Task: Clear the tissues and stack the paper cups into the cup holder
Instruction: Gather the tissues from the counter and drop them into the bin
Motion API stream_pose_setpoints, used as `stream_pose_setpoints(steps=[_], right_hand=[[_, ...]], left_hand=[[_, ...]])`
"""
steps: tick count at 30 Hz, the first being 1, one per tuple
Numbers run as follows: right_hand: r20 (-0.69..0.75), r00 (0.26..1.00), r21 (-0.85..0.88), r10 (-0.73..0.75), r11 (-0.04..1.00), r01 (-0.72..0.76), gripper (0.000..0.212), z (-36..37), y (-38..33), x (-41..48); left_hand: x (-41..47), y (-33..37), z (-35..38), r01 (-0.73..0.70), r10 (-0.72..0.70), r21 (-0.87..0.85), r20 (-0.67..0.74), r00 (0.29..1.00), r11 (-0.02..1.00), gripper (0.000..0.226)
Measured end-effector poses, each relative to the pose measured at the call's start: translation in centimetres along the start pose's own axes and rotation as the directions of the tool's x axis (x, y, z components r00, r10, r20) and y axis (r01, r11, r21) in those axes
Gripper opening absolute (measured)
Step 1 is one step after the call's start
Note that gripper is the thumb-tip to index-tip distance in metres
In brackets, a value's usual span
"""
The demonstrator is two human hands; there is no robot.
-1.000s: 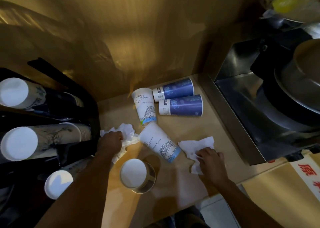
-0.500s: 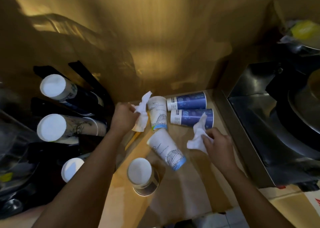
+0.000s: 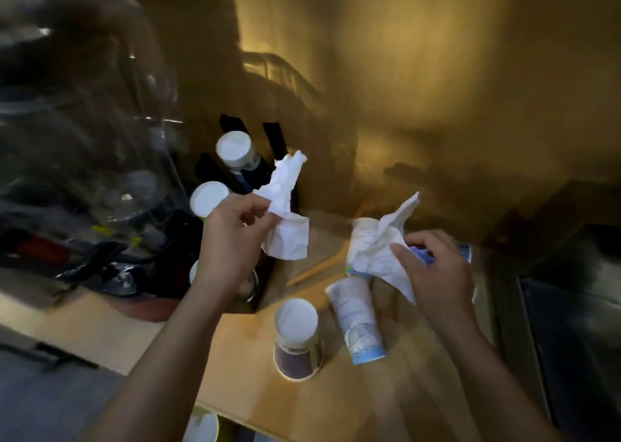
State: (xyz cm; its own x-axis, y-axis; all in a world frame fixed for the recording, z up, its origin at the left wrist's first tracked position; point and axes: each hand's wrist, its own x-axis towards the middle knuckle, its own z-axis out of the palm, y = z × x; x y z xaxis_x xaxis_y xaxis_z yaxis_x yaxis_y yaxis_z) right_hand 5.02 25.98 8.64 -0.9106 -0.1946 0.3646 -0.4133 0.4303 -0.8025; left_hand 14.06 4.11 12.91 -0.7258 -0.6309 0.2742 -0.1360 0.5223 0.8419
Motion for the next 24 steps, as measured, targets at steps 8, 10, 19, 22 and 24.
stream_pose_setpoints(steps=[8,10,19,22,24], right_hand=[[0.027,0.976,0.189,-0.216,0.960,0.208,0.006,2.9,-8.3,-2.4],[0.040,0.953,0.178,-0.300,0.941,0.288,0.001,3.9,-10.6,-3.9],[0.218,0.855,0.330,-0.471,0.860,0.390,0.003,13.8,-19.1,-12.0],[0.306,0.829,0.350,-0.468,0.865,0.359,0.002,17.8,-20.5,-15.3],[0.372,0.801,0.352,-0.469,0.870,0.346,0.004,20.3,-20.6,-17.5]], left_hand=[[-6.1,-1.2,-9.5,0.028,-0.041,-0.071,-0.192,0.980,0.997,0.014],[-7.2,-2.0,-11.8,0.011,-0.019,-0.035,-0.238,0.971,0.999,0.015],[-13.1,-9.2,-21.8,0.150,-0.142,-0.009,-0.379,0.914,0.989,0.028],[-15.1,-12.0,-24.5,0.215,-0.183,0.034,-0.403,0.897,0.976,0.011],[-16.5,-14.2,-25.7,0.277,-0.241,0.020,-0.434,0.868,0.961,0.008]])
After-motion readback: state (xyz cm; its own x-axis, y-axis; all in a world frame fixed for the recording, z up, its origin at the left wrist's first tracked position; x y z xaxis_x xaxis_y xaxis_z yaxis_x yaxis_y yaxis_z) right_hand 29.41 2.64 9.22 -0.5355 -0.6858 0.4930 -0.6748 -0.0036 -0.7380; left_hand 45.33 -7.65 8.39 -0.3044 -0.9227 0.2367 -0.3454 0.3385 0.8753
